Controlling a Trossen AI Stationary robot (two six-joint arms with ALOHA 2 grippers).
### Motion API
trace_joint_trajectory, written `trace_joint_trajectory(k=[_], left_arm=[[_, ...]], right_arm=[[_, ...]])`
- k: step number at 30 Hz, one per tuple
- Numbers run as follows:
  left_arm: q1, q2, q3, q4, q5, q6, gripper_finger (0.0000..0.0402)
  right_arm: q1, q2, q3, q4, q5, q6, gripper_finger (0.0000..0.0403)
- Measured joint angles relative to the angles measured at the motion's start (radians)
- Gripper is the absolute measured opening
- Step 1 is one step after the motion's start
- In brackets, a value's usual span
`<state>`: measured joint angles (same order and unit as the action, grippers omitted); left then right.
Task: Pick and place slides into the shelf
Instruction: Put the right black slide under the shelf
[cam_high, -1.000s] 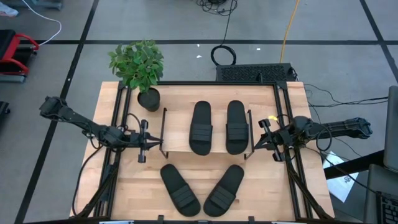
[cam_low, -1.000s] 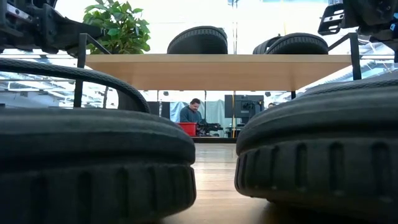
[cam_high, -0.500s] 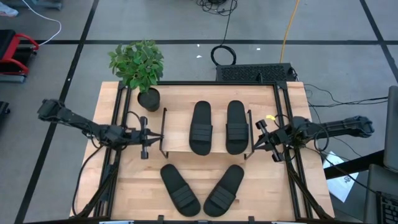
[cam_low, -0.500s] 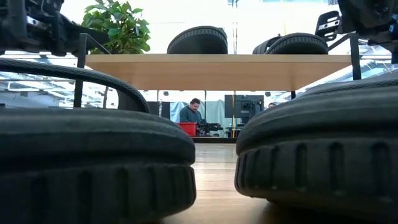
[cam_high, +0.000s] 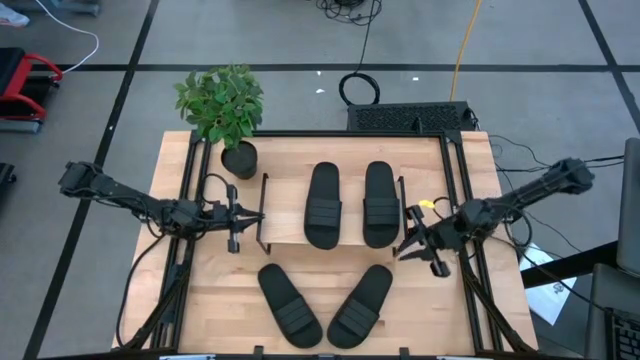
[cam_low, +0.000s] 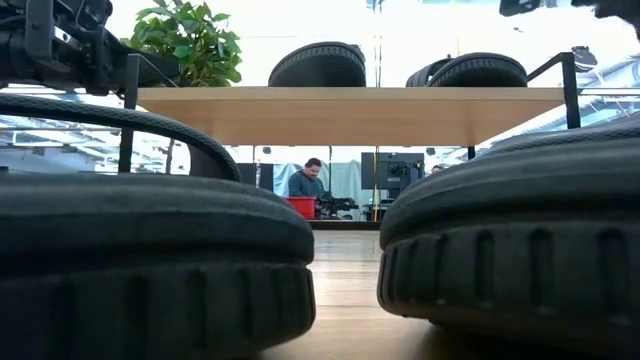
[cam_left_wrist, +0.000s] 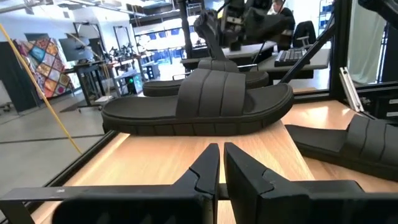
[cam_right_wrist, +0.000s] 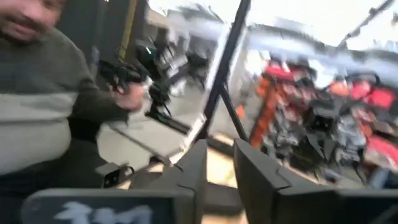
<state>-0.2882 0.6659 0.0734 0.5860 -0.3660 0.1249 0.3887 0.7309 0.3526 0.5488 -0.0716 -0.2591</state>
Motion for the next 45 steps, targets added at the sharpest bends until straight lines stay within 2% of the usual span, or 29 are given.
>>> trace_joint_trajectory(k=[3, 5, 9, 13, 19, 26, 30, 34, 38, 45], left_arm=[[0.000, 0.000, 0.000, 0.009, 0.000, 0.000, 0.0033], [0.000, 0.000, 0.000, 0.007, 0.000, -0.003, 0.0033], [0.000, 0.000, 0.000, -0.009, 0.000, -0.022, 0.0033], [0.000, -0.001, 0.000, -0.008, 0.000, 0.004, 0.0033], [0.000, 0.000, 0.000, -0.010, 0.000, 0.011, 0.0033], [0.000, 0.000, -0.002, -0.006, 0.000, 0.020, 0.0033], [0.000, 0.000, -0.002, -0.001, 0.000, 0.046, 0.0033], [0.000, 0.001, -0.004, 0.023, -0.001, 0.095, 0.0033], [0.000, 0.002, -0.005, 0.050, -0.002, 0.129, 0.0033], [0.000, 0.002, -0.005, 0.055, -0.003, 0.116, 0.0033]], right_arm=[[0.097, 0.051, 0.140, -0.213, 0.250, 0.072, 0.0121], [0.172, 0.099, 0.202, -0.281, 0.371, 0.089, 0.0150], [0.330, 0.223, 0.232, -0.179, 0.548, 0.043, 0.0199], [0.454, 0.336, 0.232, -0.082, 0.695, 0.032, 0.0221], [0.587, 0.522, 0.232, 0.108, 0.708, 0.127, 0.0223], [0.671, 0.693, 0.232, 0.125, 0.901, 0.466, 0.0223], [0.667, 0.796, 0.275, 0.187, 0.909, 0.519, 0.0219], [0.658, 0.880, 0.410, 0.049, 0.913, 0.482, 0.0209], [0.623, 0.950, 0.601, -0.150, 0.899, 0.478, 0.0200], [0.571, 1.095, 0.947, -0.607, 0.895, 0.538, 0.0179]])
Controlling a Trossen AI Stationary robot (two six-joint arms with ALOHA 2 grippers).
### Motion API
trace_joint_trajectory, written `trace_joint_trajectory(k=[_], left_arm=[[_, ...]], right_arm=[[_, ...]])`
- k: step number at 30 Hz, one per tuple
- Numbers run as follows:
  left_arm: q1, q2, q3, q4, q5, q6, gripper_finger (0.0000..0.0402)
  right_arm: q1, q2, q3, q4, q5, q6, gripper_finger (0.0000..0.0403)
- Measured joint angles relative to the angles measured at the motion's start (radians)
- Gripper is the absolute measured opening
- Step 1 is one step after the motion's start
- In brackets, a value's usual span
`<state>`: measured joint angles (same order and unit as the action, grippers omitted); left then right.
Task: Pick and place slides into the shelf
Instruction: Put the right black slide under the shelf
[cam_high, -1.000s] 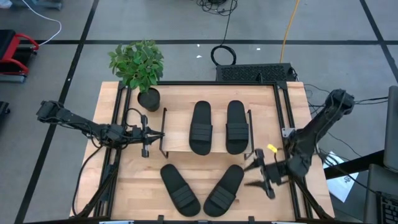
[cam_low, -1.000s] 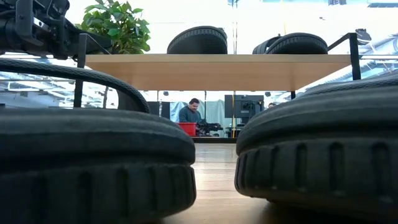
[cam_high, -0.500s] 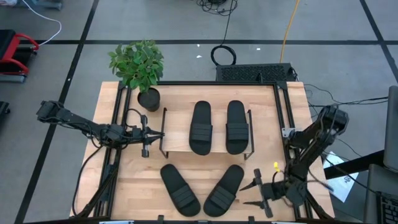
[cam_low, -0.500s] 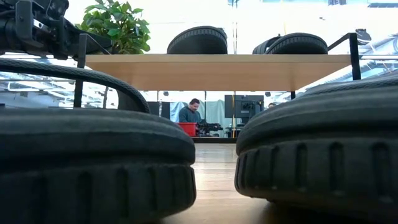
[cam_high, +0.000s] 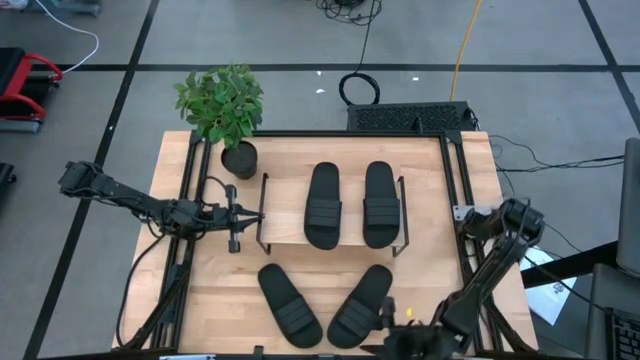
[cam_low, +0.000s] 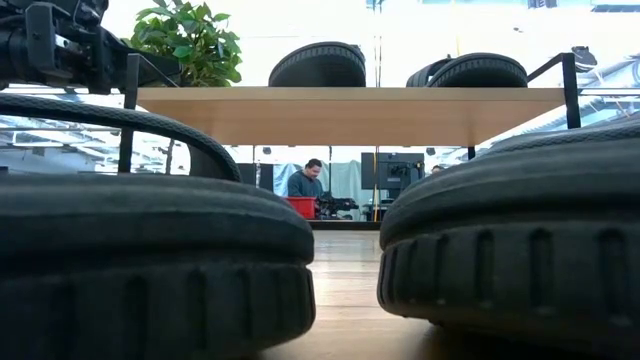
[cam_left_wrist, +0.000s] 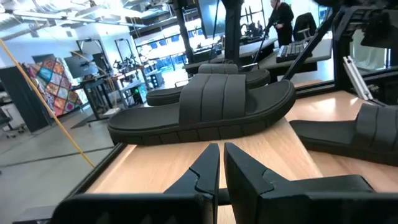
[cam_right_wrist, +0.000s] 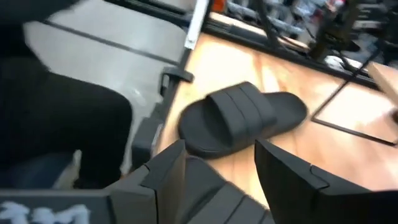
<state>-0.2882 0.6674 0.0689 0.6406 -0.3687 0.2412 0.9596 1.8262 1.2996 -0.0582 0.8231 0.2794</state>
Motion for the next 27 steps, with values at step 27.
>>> trace_joint_trajectory(k=[27], left_arm=[[0.000, -0.001, 0.001, -0.015, 0.000, -0.090, 0.0033]], right_arm=[[-0.179, 0.132, 0.307, -0.311, -0.502, 0.120, 0.0059]])
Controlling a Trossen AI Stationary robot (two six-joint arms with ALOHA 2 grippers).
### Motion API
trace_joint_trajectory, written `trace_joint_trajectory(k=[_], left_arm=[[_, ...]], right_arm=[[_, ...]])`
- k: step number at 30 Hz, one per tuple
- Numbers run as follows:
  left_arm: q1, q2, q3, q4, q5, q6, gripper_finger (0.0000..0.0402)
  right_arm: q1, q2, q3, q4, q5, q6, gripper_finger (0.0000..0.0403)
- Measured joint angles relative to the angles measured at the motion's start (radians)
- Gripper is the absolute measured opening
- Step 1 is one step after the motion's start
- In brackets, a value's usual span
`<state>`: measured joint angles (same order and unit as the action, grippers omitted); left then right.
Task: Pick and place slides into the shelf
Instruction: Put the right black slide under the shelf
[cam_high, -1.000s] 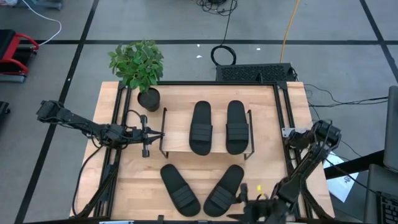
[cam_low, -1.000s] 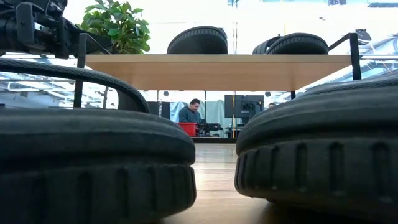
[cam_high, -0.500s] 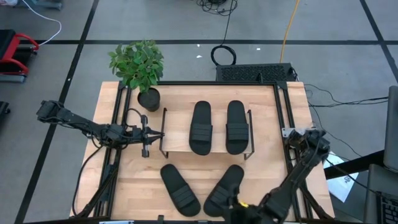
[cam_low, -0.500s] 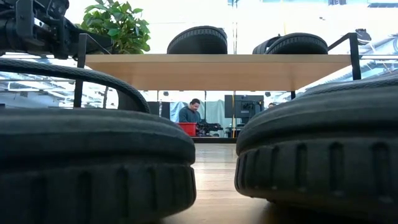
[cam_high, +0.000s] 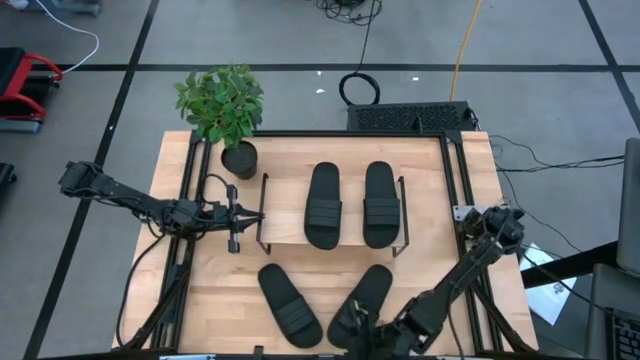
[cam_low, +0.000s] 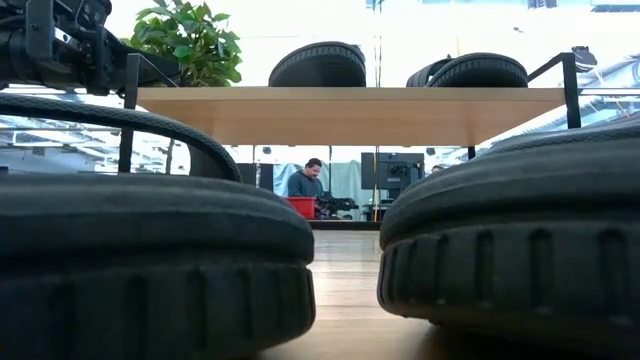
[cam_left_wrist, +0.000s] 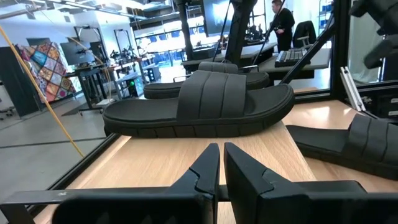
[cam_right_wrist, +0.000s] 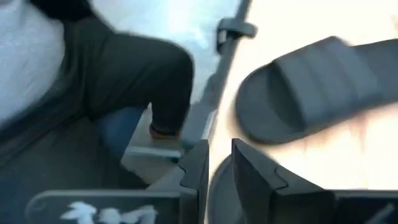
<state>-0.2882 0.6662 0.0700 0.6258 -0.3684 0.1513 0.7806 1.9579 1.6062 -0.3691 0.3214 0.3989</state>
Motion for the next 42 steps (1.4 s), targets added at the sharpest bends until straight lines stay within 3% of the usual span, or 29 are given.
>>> trace_joint_trajectory(k=[2, 6, 14, 21, 26, 32, 42], left_arm=[[0.000, 0.000, 0.000, -0.001, 0.000, 0.000, 0.0033], [0.000, 0.000, 0.001, -0.007, 0.000, 0.000, 0.0033], [0.000, -0.001, 0.002, -0.036, 0.000, 0.000, 0.0033], [0.000, -0.001, 0.002, -0.044, 0.000, 0.004, 0.0033], [0.000, -0.001, 0.002, -0.051, 0.000, 0.015, 0.0033], [0.000, -0.001, 0.002, -0.059, 0.000, 0.023, 0.0033], [0.000, 0.000, 0.002, -0.060, 0.000, 0.005, 0.0033]], right_arm=[[-0.020, -0.003, 0.002, -0.030, 0.046, 0.108, 0.0061], [-0.024, 0.012, 0.002, -0.130, 0.002, 0.195, 0.0085], [-0.008, 0.013, 0.043, -0.309, 0.098, 0.220, 0.0194], [-0.007, 0.013, 0.081, -0.504, 0.057, 0.355, 0.0274], [0.000, 0.018, 0.081, -0.599, -0.034, 0.428, 0.0287], [0.009, 0.018, 0.080, -0.729, -0.058, 0.584, 0.0286], [0.006, 0.018, -0.014, -0.595, -0.066, 0.655, 0.0286]])
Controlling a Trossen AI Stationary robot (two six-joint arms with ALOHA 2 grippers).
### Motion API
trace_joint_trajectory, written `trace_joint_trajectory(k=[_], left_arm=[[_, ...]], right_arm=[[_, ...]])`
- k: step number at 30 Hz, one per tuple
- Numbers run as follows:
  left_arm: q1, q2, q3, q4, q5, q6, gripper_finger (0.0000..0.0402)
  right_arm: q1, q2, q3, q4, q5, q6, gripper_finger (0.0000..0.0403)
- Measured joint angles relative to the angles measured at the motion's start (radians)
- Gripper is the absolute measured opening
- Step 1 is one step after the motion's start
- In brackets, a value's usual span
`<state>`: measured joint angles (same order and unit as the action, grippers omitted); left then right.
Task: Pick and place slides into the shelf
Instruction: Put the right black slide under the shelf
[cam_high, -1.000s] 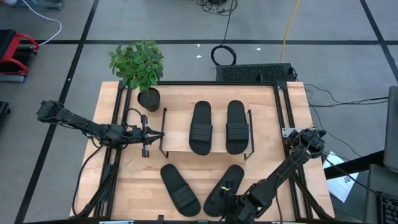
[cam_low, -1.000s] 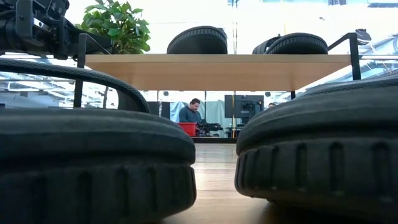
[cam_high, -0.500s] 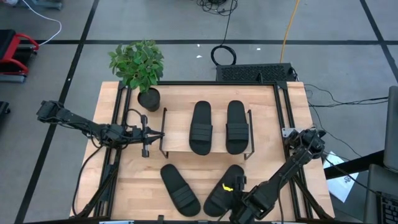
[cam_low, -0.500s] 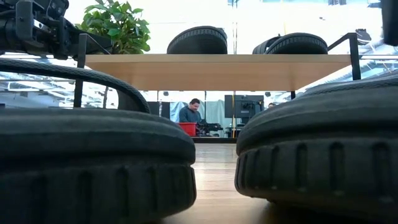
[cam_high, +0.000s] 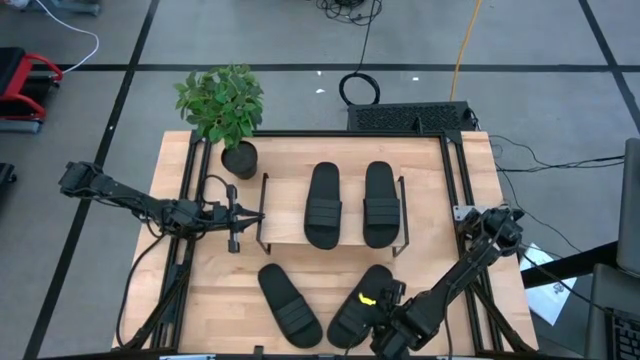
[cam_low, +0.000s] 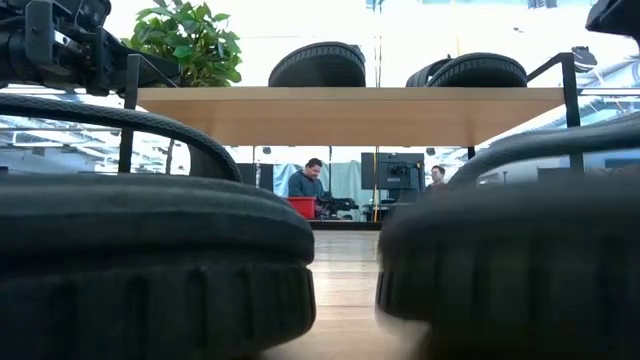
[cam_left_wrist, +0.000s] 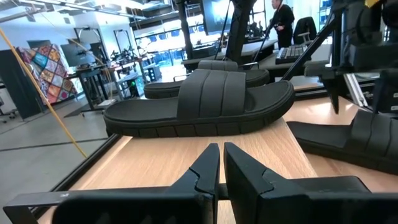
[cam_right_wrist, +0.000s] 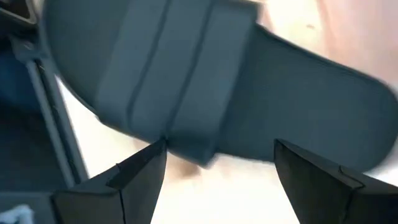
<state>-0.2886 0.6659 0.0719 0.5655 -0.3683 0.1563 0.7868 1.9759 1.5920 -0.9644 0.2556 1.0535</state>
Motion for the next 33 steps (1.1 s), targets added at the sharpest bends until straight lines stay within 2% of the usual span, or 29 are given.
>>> trace_joint_trajectory(k=[4, 10, 16, 25, 33], left_arm=[[0.000, 0.000, 0.000, 0.000, 0.000, -0.002, 0.0033], [0.000, 0.000, -0.001, -0.001, 0.000, -0.005, 0.0033], [0.000, 0.000, -0.001, -0.002, 0.000, -0.005, 0.0033], [0.000, 0.000, -0.001, -0.001, 0.001, -0.005, 0.0033], [0.000, 0.000, -0.001, -0.004, 0.001, -0.005, 0.0033]], right_arm=[[-0.006, -0.006, -0.049, 0.084, -0.009, -0.016, 0.0285], [-0.015, 0.001, -0.119, 0.256, -0.131, -0.085, 0.0285], [-0.021, -0.026, -0.177, 0.422, -0.144, -0.177, 0.0260], [-0.020, -0.092, -0.317, 0.630, -0.010, -0.178, 0.0160], [-0.012, -0.100, -0.417, 0.779, 0.002, -0.314, 0.0018]])
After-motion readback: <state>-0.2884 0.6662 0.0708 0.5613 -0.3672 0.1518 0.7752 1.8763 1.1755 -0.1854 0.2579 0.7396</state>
